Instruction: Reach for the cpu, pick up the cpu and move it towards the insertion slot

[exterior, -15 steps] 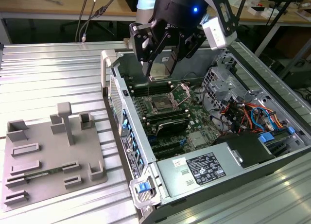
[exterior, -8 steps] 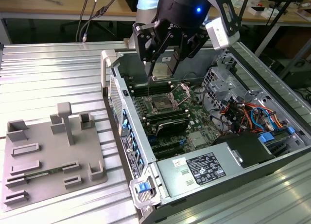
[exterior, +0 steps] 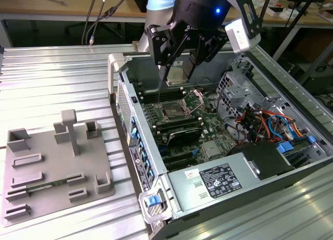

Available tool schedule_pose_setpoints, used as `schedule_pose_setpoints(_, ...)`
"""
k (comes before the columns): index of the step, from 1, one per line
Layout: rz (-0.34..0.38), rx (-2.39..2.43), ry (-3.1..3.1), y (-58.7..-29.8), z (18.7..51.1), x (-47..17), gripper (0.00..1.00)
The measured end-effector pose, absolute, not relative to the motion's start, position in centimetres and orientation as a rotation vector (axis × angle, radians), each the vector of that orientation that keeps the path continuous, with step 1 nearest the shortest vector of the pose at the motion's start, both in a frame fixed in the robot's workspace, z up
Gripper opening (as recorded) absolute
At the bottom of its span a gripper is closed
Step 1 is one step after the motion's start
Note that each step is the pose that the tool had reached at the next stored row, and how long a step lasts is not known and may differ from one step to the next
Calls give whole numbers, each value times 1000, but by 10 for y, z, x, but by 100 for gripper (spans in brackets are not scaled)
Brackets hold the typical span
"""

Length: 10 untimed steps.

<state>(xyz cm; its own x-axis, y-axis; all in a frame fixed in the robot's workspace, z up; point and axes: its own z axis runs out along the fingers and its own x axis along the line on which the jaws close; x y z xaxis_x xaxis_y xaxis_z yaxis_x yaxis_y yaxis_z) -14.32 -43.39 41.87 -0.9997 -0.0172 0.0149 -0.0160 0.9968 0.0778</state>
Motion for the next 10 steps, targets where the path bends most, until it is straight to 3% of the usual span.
schedule_pose_setpoints(10,-122,26,-3124,-434,419,-136,55)
